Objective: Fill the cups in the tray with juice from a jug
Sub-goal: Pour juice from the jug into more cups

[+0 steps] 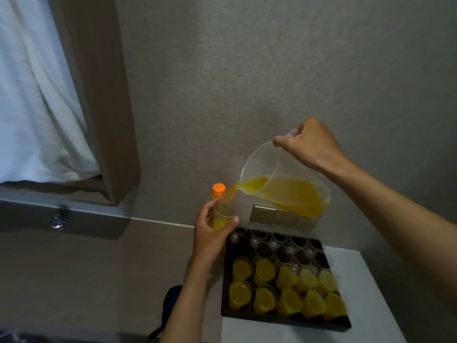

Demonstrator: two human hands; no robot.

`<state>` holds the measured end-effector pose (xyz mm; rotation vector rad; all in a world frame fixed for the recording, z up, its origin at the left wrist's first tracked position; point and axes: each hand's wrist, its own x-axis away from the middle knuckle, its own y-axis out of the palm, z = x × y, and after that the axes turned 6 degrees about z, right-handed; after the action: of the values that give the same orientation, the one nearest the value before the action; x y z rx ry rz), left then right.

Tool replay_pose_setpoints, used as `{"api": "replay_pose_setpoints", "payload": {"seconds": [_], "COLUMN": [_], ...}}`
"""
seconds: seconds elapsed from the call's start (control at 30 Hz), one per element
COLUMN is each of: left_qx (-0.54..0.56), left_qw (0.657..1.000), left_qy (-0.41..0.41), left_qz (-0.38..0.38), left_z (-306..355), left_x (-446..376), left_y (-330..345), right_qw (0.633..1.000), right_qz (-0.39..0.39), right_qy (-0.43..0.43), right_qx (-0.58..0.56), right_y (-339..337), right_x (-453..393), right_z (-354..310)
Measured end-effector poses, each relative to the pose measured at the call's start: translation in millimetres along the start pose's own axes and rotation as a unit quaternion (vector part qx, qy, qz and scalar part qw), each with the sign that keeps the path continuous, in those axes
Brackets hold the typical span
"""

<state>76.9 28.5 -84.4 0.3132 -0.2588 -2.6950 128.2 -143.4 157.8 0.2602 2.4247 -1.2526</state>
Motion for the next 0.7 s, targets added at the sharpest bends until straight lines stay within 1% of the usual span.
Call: {"api": "replay_pose_setpoints", "payload": {"seconds": [0.37, 0.7], "left_qx": [0.002, -0.004], "left_qw": [1.000, 1.000], "left_qy": [0.004, 0.005], "left_qz": [0.010, 0.004], "left_z": [-5.5, -7.6], "left_x": [-0.7, -3.0], "left_y": [-2.7, -7.0], "right_qw": [1.000, 1.000], "right_qz": [0.010, 0.007], "right_qy": [-0.002, 0.003], "right_qx": [0.011, 0.010], "right_y": [0.6, -1.6], "right_x": [-0.8, -0.1], "right_z": [-2.8, -2.5]}}
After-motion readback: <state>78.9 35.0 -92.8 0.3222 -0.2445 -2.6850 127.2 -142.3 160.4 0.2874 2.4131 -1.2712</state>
